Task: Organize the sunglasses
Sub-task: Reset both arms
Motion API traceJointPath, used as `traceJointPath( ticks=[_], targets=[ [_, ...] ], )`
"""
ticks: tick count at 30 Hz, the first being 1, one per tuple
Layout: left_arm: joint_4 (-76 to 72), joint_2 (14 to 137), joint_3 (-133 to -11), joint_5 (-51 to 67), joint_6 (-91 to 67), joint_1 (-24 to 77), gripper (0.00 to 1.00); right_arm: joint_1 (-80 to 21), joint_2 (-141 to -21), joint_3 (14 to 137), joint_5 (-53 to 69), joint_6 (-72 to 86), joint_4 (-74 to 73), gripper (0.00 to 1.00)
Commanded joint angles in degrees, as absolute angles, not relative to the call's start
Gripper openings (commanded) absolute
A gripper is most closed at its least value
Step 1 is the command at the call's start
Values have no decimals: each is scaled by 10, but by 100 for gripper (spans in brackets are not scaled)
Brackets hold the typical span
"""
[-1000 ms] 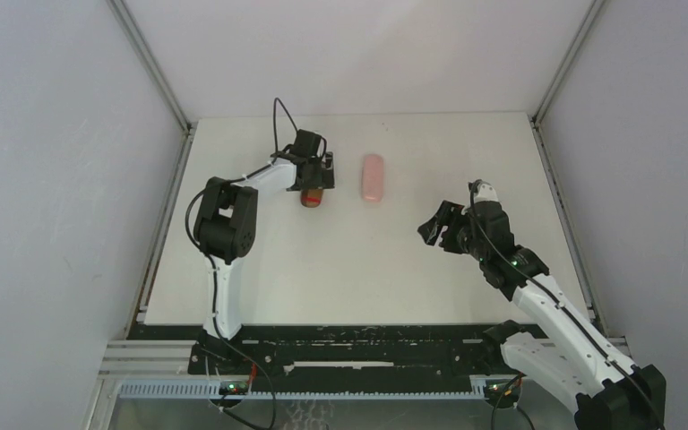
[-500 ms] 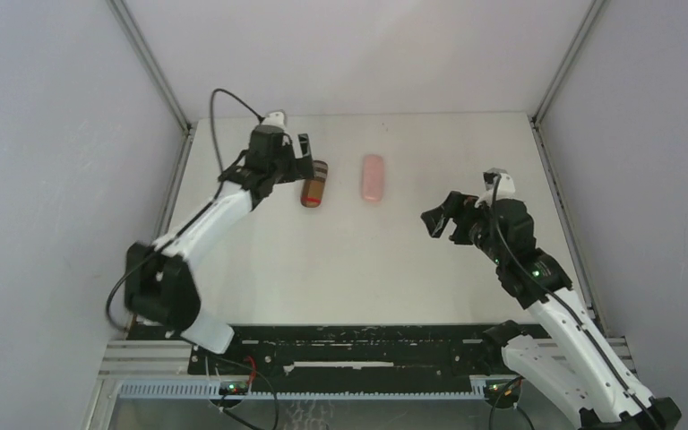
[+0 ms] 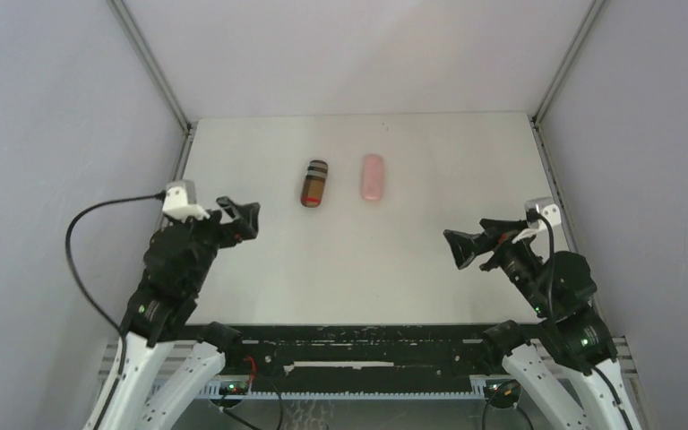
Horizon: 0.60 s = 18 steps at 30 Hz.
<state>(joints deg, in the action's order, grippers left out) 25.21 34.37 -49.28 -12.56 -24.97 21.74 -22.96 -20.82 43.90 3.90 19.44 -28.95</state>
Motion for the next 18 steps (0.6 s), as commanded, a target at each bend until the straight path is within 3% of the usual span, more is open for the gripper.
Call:
traceJointPath(
  ticks=[1,8,18],
  targets=[
    [373,239,-462,-175,-265,219,100,-229,-156,449,30,156,-321,100],
    [417,120,-437,-191,-273,220,100,-229,-102,429,12,138,-370,100],
    [410,114,-428,-209,-275,221,100,-230,-81,419,-11,133,-390,100]
  ],
)
